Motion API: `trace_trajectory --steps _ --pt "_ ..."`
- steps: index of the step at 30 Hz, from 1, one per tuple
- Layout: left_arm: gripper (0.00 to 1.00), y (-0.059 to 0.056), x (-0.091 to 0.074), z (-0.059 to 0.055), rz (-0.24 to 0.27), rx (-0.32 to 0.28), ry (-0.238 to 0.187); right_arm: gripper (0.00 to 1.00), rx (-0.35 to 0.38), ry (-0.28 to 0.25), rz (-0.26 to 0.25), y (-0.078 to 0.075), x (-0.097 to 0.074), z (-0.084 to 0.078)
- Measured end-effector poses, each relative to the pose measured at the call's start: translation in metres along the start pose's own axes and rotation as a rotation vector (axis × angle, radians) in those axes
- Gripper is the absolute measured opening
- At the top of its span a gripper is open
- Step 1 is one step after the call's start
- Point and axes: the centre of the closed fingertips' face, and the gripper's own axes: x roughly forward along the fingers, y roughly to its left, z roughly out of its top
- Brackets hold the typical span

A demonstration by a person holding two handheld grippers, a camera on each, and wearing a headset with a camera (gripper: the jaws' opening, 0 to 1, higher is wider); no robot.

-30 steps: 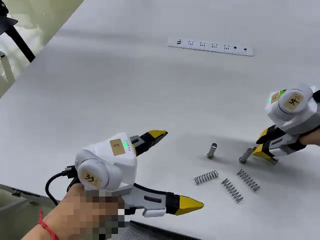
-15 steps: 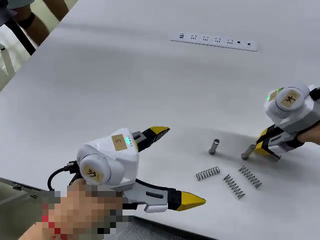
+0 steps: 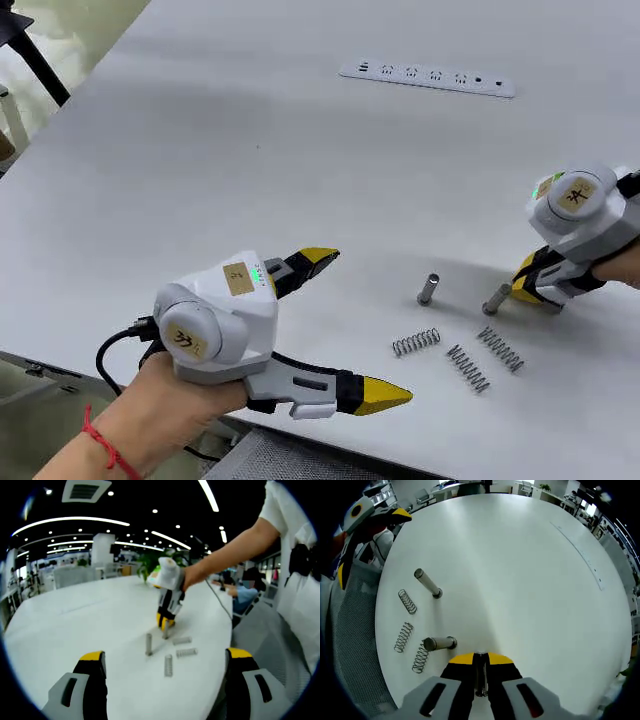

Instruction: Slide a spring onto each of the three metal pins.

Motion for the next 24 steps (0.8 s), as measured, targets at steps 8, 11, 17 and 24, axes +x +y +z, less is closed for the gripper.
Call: trace_trajectory --steps 8,11,17,24 --pt "1.00 -0.0010 -0.0008 -0.0001 0.000 -0.002 0.000 0.09 -0.004 -0.002 -0.009 0.0005 0.0002 0.0006" --pt "1.00 -0.0001 -0.0016 -0.0007 0.000 0.000 0.001 0.09 -0.004 -0.004 -0.010 0.0008 0.0002 0.0007" --pt "1.00 -0.0016 -0.0015 0.0003 -0.003 -0.001 0.006 0.09 -0.004 -0.011 -0.005 0.0043 -0.0004 -0.0008" --pt "1.00 -0.0017 -0.0004 0.0017 -0.009 0.004 0.006 0.09 0.004 -0.036 -0.008 0.0073 -0.0058 -0.0009"
